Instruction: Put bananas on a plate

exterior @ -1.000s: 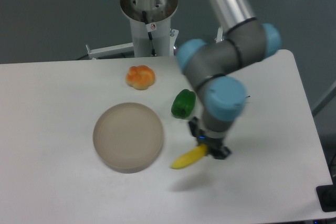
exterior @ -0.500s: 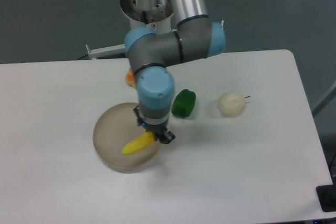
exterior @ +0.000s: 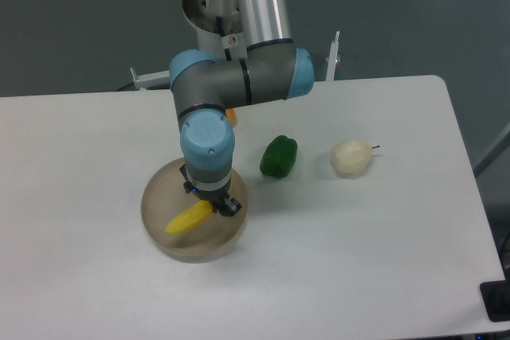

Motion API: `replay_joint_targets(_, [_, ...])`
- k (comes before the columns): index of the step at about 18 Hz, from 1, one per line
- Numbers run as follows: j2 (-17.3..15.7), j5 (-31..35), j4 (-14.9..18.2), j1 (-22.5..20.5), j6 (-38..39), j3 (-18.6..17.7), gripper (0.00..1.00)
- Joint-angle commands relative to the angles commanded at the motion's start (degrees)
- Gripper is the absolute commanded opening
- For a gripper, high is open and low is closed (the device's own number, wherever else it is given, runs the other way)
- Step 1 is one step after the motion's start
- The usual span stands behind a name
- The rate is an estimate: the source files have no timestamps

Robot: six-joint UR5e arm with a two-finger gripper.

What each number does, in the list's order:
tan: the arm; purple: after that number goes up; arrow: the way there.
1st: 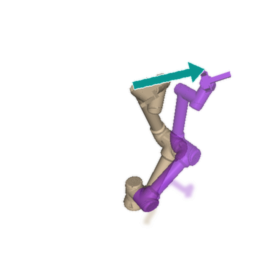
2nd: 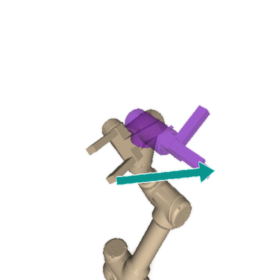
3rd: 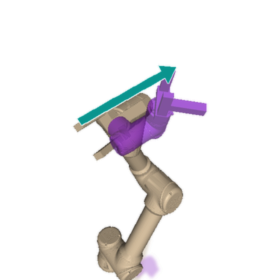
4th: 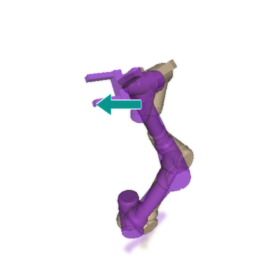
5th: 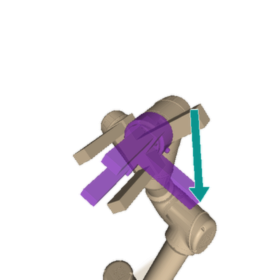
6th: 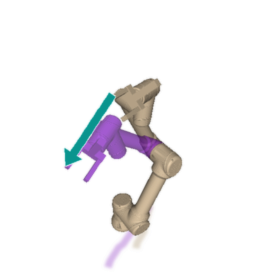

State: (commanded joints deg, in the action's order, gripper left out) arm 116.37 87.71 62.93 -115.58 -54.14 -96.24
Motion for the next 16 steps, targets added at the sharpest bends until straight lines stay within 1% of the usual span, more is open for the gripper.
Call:
replay_joint_targets(3, [0.70, 0.09, -0.09, 0.09, 0.00, 0.17, 0.22])
replay_joint_targets(5, [1.06, 0.09, -0.09, 0.09, 0.00, 0.35, 0.33])
replay_joint_targets(7, [1.14, 0.09, -0.17, 0.00, 0.09, 0.53, 0.57])
replay_joint_targets(8, [1.14, 0.17, -0.18, 0.00, 0.09, 0.70, 0.82])
replay_joint_targets(9, [1.06, 0.18, -0.78, 0.00, 0.09, 0.79, 1.00])
replay_joint_targets(11, [0.71, 0.18, -2.89, 0.00, 1.75, 1.05, 1.00])
replay_joint_targets(13, [0.01, 0.79, -3.25, -0.44, 2.11, 2.19, 1.00])
replay_joint_targets(15, [-1.40, 1.14, -3.08, -2.88, 1.93, 2.37, 1.00])
replay_joint_targets(16, [-3.06, 1.06, -2.82, -5.16, 1.50, 2.29, 1.00])
